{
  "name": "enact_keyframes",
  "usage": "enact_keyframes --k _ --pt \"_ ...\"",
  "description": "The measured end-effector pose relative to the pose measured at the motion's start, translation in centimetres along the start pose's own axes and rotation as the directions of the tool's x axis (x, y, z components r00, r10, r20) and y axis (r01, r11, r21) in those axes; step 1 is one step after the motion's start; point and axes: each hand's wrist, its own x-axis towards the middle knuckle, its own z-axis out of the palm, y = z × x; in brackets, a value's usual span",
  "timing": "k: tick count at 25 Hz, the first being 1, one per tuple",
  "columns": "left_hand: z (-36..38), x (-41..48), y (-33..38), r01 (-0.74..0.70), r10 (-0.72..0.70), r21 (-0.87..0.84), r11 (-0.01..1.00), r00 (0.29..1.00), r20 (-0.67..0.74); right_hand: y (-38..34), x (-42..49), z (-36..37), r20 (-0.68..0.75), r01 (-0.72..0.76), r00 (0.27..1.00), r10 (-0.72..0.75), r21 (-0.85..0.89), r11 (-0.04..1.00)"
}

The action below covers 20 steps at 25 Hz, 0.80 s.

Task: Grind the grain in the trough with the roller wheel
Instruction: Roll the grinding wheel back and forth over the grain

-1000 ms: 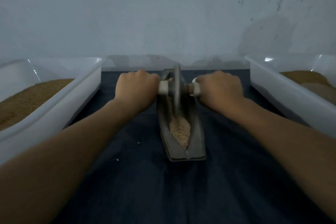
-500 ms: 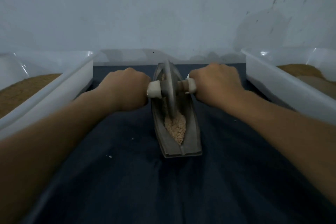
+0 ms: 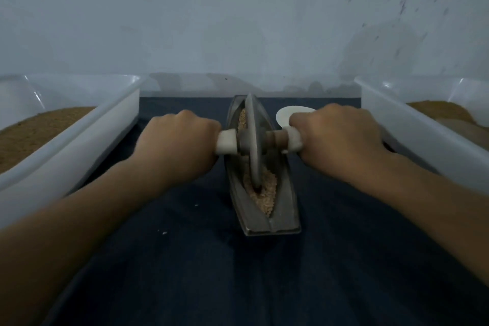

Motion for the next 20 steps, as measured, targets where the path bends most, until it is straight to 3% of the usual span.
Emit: enact_keyframes --k 2,4,6,9,12,14,16,18,20 --pt "0.4 3.0 0.4 0.141 -0.141 0.013 0.990 0.985 0.101 -0.4 3.2 0.7 0.190 -0.113 0.976 0.106 0.027 0.993" --pt "0.9 4.7 0.4 0.173 -0.169 -0.005 0.985 0.970 0.174 0.0 5.0 1.3 0.299 -0.144 0.947 0.120 0.062 0.988" --pt "1.1 3.2 0.2 0.143 -0.141 -0.020 0.989 0.985 0.101 0.3 4.2 1.1 0.223 -0.072 0.973 0.061 0.043 0.996" --pt "-0.1 -1.1 0.3 0.013 -0.012 0.008 1.000 0.992 -0.123 0.8 -0.8 0.4 -0.061 0.024 0.998 -0.022 0.034 0.999" --pt "-0.5 -0.9 -0.1 -0.032 0.030 -0.013 0.999 0.993 -0.115 1.9 -2.3 0.3 -0.116 0.018 0.993 -0.014 0.035 0.999" --pt "0.7 -0.2 0.4 0.049 -0.048 0.034 0.998 0.999 -0.015 1.2 -0.1 1.2 -0.043 -0.027 0.999 0.026 -0.026 0.999" --pt "1.2 2.7 0.7 0.146 -0.148 0.039 0.988 0.987 0.056 0.5 3.0 1.9 0.129 -0.127 0.984 0.121 0.039 0.991" --pt "0.6 4.8 0.6 0.143 -0.146 0.030 0.989 0.979 0.145 0.5 4.7 2.5 0.281 -0.195 0.946 0.159 0.105 0.975" --pt "0.2 4.4 0.0 0.095 -0.092 -0.007 0.995 0.979 0.180 0.9 3.7 1.8 0.251 -0.157 0.959 0.129 0.094 0.983"
